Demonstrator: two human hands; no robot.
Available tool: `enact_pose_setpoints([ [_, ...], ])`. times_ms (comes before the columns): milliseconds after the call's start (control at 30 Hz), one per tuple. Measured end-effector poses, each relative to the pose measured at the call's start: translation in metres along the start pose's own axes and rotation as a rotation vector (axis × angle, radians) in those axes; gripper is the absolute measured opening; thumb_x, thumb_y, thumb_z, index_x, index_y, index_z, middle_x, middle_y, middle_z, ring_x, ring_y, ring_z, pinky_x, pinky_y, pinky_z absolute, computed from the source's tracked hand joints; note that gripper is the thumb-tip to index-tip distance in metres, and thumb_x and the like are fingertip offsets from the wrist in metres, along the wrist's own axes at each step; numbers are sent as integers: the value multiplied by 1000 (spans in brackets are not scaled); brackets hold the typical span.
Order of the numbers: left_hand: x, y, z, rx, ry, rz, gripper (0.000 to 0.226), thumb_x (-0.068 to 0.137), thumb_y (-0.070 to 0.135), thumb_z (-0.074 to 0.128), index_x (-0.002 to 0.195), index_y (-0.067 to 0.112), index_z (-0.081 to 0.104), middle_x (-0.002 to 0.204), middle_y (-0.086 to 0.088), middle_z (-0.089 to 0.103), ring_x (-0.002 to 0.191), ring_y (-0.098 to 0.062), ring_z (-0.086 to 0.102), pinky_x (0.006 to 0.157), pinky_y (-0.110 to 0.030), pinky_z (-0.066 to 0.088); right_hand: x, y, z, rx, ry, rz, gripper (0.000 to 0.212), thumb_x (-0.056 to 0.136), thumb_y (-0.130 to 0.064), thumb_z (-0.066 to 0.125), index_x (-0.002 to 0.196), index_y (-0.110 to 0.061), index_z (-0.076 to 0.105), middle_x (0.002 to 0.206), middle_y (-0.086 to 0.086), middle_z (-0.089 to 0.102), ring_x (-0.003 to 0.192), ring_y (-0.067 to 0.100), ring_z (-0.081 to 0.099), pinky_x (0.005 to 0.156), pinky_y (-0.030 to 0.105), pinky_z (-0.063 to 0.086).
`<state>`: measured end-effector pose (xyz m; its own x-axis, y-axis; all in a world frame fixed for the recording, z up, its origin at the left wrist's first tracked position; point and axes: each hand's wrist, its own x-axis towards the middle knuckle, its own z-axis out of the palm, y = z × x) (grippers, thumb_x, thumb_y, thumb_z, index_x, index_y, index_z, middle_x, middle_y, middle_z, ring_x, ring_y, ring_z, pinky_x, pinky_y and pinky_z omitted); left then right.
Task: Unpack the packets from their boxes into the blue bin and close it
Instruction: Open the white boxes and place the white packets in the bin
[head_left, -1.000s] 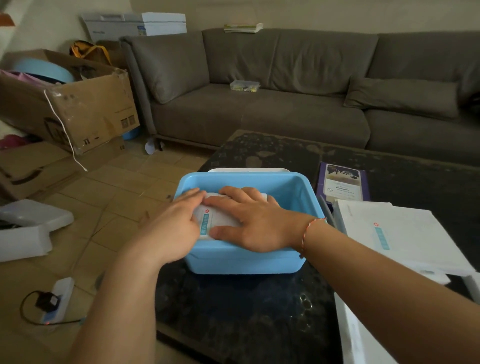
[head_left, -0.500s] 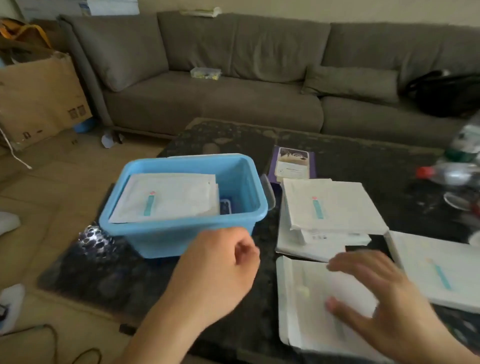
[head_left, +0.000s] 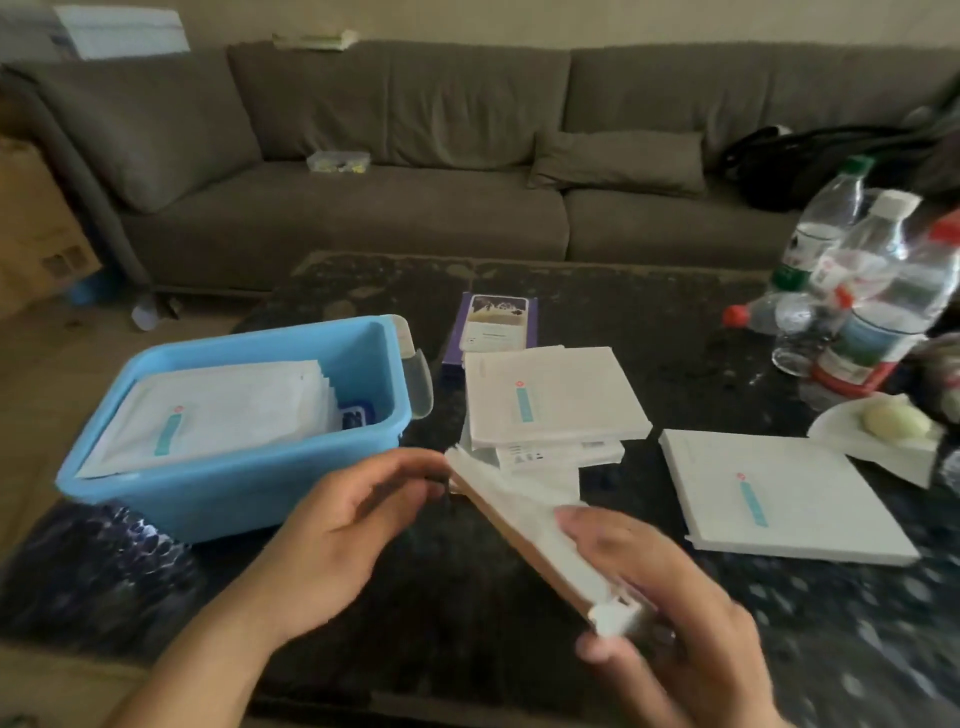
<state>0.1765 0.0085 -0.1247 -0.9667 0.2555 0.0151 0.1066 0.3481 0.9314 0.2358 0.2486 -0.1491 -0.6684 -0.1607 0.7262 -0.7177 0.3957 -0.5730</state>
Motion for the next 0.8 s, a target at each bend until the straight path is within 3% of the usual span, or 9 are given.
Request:
enact_pose_setpoints([
  [100,-1,13,10,-341,153,110,36,79,63,67,101,35,75,119,4,71,117,-16,64,105,-44,43,23,-8,-2,257,156,104,35,97,-49,49,123,-28,58,118,-16,67,100,9,68,78,20,55],
  [167,2,17,18,-532,261,124,35,70,54,72,94,30,78,111,2,74,112,-14,66,99,-40,46,30,-5,4,300,171,155,34,94,-53,50,124,-39,56,117,-15,68,105,8,67,81,22,56],
  [233,7,21,23,-652,321,139,40,60,55,83,87,26,77,96,1,74,94,-11,69,82,-29,55,31,2,11,396,234,258,37,88,-57,59,123,-46,51,118,-5,69,106,15,68,82,32,58],
  [300,10,23,24,-701,298,180,49,58,58,86,88,21,75,91,-6,71,87,-16,68,71,-26,58,30,11,15,399,309,258,40,86,-54,64,122,-47,46,115,0,70,101,19,69,79,32,58],
  [433,9,19,23,-696,226,200,45,57,57,87,86,25,75,95,-6,74,91,-19,70,71,-29,59,33,23,14,188,294,85,19,97,-37,54,114,-44,54,116,-19,62,100,3,63,79,12,50],
  [500,8,16,22,-642,230,244,40,60,60,84,85,30,75,97,-5,75,95,-21,70,76,-30,60,36,25,11,224,293,113,9,97,-41,53,103,-42,59,111,-19,62,99,5,61,78,14,50],
  [633,7,14,16,-265,322,418,26,81,57,69,92,34,73,99,5,76,97,-16,72,79,-26,59,37,26,11,251,400,134,19,94,-43,58,89,-26,66,104,-7,70,99,20,67,71,45,57],
  [700,7,13,11,7,332,601,18,94,43,58,96,27,68,103,12,74,99,-10,71,81,-21,58,38,26,11,292,435,134,13,92,-40,63,98,-29,64,99,-3,73,93,24,70,72,45,58],
  [800,7,11,5,257,372,775,19,101,33,52,101,18,63,104,9,70,97,-4,69,85,-17,55,39,23,7,328,390,141,29,92,-42,62,119,-32,58,100,0,73,91,25,70,76,37,57],
])
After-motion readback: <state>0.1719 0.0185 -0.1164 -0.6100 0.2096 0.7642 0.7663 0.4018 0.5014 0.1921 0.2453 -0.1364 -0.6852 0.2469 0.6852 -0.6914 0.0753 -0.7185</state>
